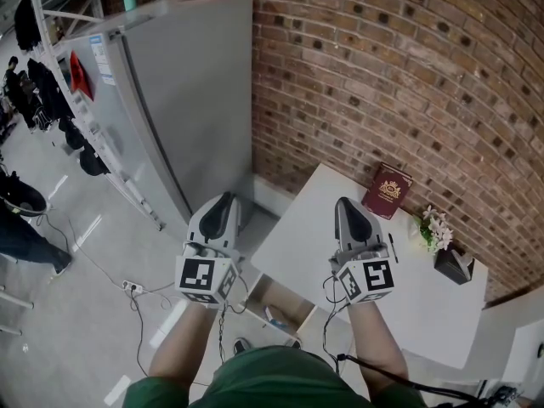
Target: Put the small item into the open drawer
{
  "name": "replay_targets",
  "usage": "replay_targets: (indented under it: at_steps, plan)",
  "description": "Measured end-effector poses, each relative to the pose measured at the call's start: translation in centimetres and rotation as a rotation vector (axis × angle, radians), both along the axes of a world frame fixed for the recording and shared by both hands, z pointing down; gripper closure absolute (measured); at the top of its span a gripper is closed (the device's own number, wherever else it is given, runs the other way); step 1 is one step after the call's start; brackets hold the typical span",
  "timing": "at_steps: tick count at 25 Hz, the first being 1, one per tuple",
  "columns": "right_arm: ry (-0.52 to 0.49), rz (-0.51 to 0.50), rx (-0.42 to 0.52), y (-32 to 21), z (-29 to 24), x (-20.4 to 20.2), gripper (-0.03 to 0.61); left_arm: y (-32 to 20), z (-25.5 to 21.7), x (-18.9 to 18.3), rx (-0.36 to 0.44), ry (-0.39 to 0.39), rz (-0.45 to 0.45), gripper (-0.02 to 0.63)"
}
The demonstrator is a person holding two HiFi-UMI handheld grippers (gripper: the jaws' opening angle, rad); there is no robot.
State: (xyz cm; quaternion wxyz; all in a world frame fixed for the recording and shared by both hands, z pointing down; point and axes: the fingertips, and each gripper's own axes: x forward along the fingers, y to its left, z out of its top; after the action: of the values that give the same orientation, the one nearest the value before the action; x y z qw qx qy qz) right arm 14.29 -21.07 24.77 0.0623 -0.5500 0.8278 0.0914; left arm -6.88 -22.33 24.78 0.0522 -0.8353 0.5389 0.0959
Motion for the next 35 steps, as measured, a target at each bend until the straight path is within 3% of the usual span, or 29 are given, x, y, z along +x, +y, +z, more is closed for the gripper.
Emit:
replay_targets:
  at_steps: [35]
  plan:
    - [0.0,0.007,-0.009,0.2,0.3,0.9,0.575,0.1,0.5,0.5,-0.009,-0.014,-0.008,0.575]
